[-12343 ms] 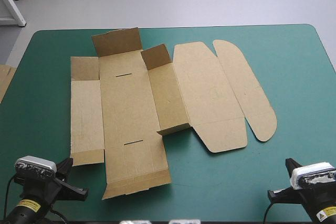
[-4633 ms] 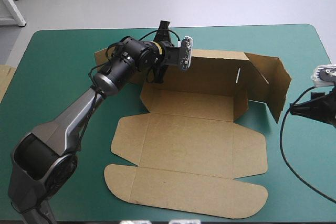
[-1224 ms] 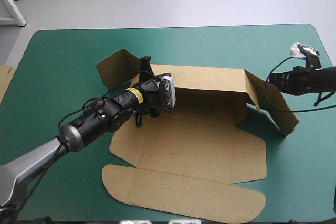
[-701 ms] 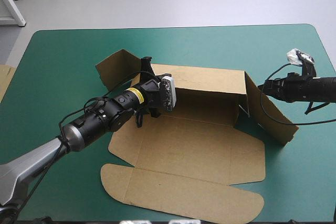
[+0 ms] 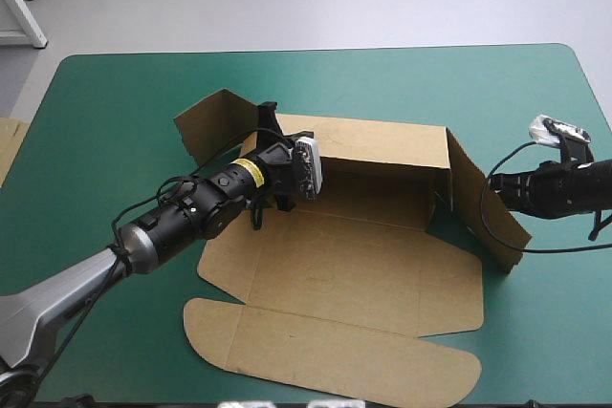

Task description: Fold the box

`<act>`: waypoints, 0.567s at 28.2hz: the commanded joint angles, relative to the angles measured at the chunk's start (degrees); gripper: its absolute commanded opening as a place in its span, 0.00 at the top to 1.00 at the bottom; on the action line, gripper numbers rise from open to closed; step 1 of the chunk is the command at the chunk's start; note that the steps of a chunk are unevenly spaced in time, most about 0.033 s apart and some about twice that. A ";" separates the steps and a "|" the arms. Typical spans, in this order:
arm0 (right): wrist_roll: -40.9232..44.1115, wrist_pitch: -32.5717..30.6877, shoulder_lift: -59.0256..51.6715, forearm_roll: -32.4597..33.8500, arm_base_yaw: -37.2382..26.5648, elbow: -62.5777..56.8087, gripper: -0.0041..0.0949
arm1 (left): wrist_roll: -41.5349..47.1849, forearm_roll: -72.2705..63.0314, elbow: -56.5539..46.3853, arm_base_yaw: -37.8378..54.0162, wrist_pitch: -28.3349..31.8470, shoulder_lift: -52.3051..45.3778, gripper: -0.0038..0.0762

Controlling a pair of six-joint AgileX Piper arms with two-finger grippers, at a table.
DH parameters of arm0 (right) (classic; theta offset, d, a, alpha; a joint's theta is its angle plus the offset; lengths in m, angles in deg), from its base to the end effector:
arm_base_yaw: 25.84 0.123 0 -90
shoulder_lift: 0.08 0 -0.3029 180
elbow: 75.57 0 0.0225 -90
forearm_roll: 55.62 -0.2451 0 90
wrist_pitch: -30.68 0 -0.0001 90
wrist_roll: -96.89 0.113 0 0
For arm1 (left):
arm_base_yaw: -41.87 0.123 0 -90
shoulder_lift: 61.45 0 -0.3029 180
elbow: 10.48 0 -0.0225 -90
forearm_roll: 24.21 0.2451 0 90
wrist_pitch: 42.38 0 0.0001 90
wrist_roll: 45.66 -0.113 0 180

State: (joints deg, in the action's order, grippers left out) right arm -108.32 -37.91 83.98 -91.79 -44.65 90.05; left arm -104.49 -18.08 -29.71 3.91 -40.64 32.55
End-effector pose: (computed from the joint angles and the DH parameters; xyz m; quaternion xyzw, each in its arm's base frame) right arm 0.2497 -0.0194 0.3205 0.0271 0.9475 0.2379 0.2120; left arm 0.2839 -0.2219 0.3077 0.6471 0.5143 0.1301 0.5476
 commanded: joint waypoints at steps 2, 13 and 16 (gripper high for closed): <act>0.25 -2.89 -4.89 -4.25 -0.36 -0.31 0.97 | 1.76 -2.21 -0.40 -0.49 -6.05 0.92 0.96; -6.11 7.18 -4.54 -6.75 -0.36 -7.23 0.97 | 1.76 -2.21 -0.40 -0.49 -4.42 1.31 0.96; -7.14 6.92 -1.91 -6.75 -0.36 -7.74 0.97 | 1.76 -1.94 -0.40 -0.49 -4.19 1.31 0.96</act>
State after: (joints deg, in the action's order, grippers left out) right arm -113.68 -31.65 81.15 -95.22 -44.65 81.70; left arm -104.49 -18.11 -29.71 4.13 -38.21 33.48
